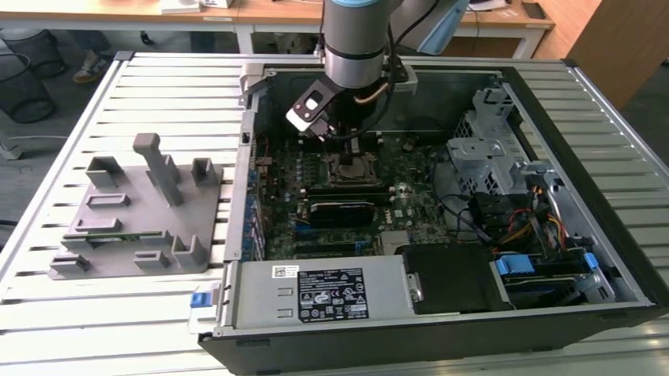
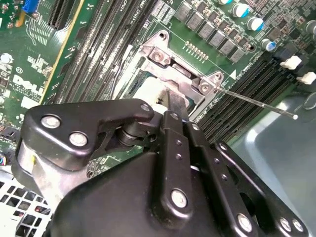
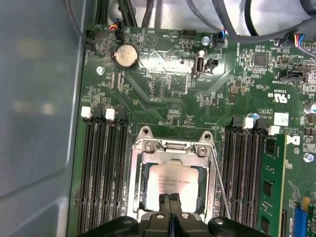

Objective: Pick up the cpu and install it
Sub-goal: 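Close the cpu cover, then install the first cpu locking lever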

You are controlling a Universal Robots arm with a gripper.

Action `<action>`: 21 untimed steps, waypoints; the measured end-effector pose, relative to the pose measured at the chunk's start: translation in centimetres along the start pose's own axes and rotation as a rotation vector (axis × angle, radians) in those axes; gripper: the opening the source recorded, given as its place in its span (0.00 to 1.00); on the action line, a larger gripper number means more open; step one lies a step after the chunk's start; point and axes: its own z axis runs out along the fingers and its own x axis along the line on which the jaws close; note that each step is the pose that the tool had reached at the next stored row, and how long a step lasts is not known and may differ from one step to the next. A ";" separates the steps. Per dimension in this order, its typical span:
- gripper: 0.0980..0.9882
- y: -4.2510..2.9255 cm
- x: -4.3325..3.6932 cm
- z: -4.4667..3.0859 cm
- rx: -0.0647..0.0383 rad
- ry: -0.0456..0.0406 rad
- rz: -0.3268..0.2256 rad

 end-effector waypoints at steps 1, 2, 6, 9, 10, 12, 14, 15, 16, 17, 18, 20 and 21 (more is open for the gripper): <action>0.01 0.12 -0.01 0.01 0.000 0.0000 0.000; 0.01 0.27 -0.01 0.01 0.000 0.0000 0.000; 0.01 1.15 -0.08 0.03 0.000 0.0000 0.000; 0.01 1.72 -0.12 0.05 0.000 0.0001 0.000; 0.01 1.86 -0.13 0.05 0.000 0.0001 0.000; 0.01 2.07 -0.15 0.06 0.000 0.0001 0.000; 0.01 2.13 -0.15 0.06 0.000 0.0000 0.000; 0.01 2.13 -0.15 0.02 0.001 -0.0002 0.000; 0.01 2.14 -0.15 -0.06 0.001 -0.0001 0.000; 0.01 2.15 -0.15 -0.19 0.001 -0.0001 0.000; 0.01 2.16 -0.14 -0.37 0.000 0.0001 0.000; 0.01 2.17 -0.14 -0.73 0.000 0.0001 0.000; 0.01 2.18 -0.14 -0.94 0.000 -0.0001 0.000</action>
